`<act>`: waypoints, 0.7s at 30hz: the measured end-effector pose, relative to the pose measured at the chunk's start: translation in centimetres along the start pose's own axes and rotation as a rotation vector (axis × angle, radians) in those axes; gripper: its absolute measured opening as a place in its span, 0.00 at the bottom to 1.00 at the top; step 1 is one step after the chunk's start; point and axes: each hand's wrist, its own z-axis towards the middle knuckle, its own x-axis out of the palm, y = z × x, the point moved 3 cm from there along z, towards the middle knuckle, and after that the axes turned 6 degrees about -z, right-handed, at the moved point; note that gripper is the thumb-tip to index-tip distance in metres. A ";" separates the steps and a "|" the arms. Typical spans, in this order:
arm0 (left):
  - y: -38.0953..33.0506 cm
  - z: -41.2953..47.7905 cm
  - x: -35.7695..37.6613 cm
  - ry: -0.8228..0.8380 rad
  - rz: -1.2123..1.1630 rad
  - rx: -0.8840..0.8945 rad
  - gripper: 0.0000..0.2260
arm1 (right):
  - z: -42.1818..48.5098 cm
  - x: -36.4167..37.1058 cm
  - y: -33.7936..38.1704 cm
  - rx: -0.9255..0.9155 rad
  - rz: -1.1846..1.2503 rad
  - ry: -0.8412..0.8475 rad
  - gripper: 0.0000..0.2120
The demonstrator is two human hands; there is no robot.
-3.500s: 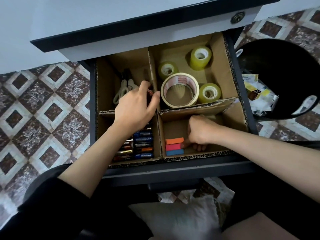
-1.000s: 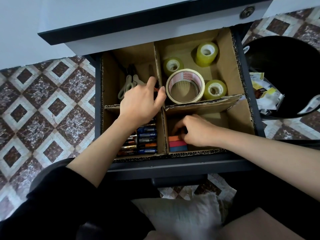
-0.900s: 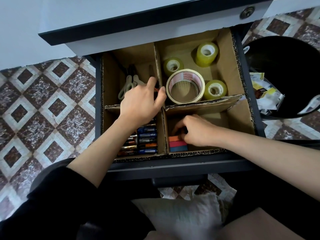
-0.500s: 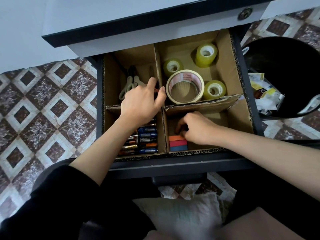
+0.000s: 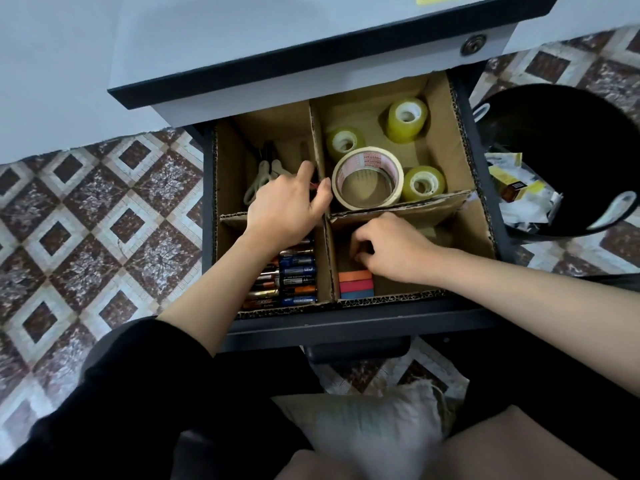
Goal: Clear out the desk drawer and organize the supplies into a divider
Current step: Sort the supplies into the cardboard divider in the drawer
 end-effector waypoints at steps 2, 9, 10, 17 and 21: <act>0.0 0.0 0.0 0.024 -0.021 -0.013 0.16 | -0.3 -0.5 0.7 -0.029 -0.041 -0.033 0.06; -0.2 -0.6 -1.1 0.071 -0.274 -0.132 0.15 | -2.6 -3.7 3.7 -0.081 -0.055 -0.154 0.09; -0.2 -0.6 -1.4 0.076 -0.329 -0.160 0.14 | -2.9 -4.5 3.8 -0.085 -0.057 -0.169 0.09; -2.3 0.2 -5.0 -0.033 -0.403 -0.054 0.02 | -5.4 -11.3 1.9 0.020 0.047 -0.358 0.06; -4.8 2.0 -8.3 -0.091 -0.433 0.076 0.03 | -5.8 -16.2 -0.1 0.113 0.039 -0.510 0.06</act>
